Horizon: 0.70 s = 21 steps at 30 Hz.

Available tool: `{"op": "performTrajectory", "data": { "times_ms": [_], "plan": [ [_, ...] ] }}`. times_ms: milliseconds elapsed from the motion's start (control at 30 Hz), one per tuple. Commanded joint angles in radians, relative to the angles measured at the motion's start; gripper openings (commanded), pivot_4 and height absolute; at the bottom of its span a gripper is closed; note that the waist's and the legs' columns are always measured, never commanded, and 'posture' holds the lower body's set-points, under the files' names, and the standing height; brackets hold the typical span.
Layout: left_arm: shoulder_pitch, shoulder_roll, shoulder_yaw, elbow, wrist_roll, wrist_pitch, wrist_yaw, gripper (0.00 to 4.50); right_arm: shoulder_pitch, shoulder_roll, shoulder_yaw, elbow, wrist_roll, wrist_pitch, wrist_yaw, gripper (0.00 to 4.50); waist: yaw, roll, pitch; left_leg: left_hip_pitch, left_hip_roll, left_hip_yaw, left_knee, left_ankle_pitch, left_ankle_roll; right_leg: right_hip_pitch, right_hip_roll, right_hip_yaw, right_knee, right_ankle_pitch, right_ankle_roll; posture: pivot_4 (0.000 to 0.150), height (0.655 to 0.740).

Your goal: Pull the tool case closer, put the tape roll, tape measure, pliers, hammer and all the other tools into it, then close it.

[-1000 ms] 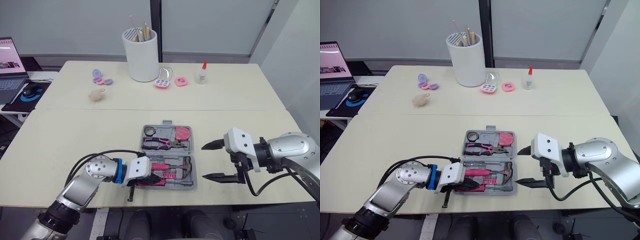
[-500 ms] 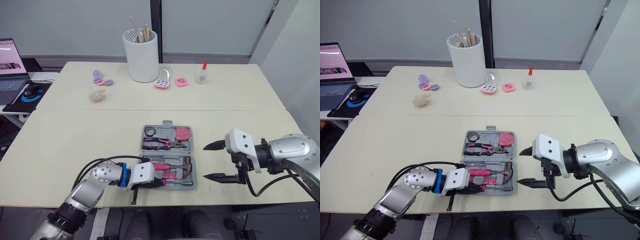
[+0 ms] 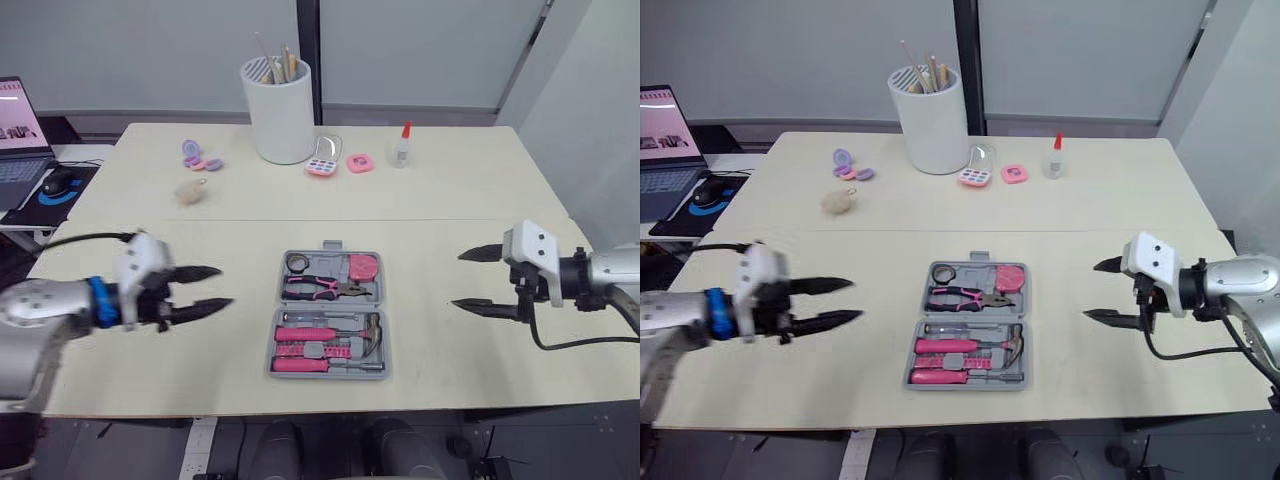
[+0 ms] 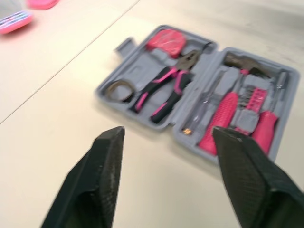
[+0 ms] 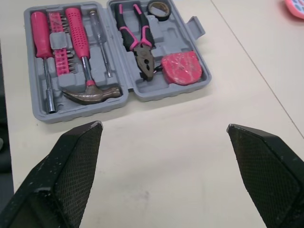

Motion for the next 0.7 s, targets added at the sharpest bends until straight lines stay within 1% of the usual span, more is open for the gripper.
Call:
{"op": "performTrajectory", "data": {
  "times_ms": [33,67,100,200,333,500,700],
  "plan": [
    [0.014,0.061,0.149,0.160,-0.020,0.010,-0.040,4.08,-0.017,-0.030,-0.085,0.077,-0.008,-0.043,0.018,4.50,0.000,0.000,0.000,0.000,0.000,0.000,0.000,0.000,0.000,0.000,-0.001,0.000,0.000,0.000,0.000,0.150,0.7400],
    [0.016,0.074,0.168,0.226,-0.012,-0.004,-0.050,4.39,-0.014,-0.029,-0.095,0.106,-0.012,-0.059,0.019,4.50,0.000,0.000,0.000,0.000,0.000,0.000,0.000,0.000,0.000,0.000,-0.001,0.000,0.000,0.000,0.000,0.150,0.7400],
    [0.025,0.089,0.178,0.287,0.005,-0.030,-0.064,4.45,-0.011,-0.029,-0.103,0.134,-0.017,-0.072,0.023,4.50,0.000,0.000,0.000,0.000,0.001,0.001,0.000,0.000,0.000,0.000,-0.002,0.000,0.000,0.000,0.000,0.150,0.7400],
    [0.036,0.121,0.186,0.427,0.047,-0.100,-0.089,4.45,-0.001,-0.025,-0.117,0.198,-0.035,-0.105,0.032,4.50,0.001,0.000,0.000,0.000,0.000,0.002,-0.001,0.000,0.000,-0.001,-0.003,0.000,0.000,0.000,-0.001,0.150,0.7400],
    [0.034,0.139,0.192,0.541,0.075,-0.166,-0.099,4.45,0.011,-0.027,-0.119,0.245,-0.055,-0.142,0.042,4.50,0.003,0.000,0.000,-0.001,0.001,0.002,-0.001,0.000,0.000,-0.002,-0.004,0.000,0.000,0.001,-0.002,0.150,0.7400],
    [0.028,0.133,0.189,0.562,0.077,-0.196,-0.094,4.45,0.012,-0.026,-0.122,0.252,-0.060,-0.150,0.046,4.50,0.005,0.000,0.000,0.000,0.001,0.003,-0.001,0.000,0.000,-0.002,-0.004,0.000,0.001,0.001,-0.002,0.150,0.7400],
    [0.028,0.105,0.171,0.485,0.072,-0.183,-0.057,4.45,0.038,-0.023,-0.097,0.229,-0.087,-0.165,0.040,4.50,0.005,0.000,0.000,-0.001,0.001,0.003,-0.001,0.000,0.000,-0.002,-0.004,0.000,0.001,0.001,-0.002,0.150,0.7400]
  ]
}}
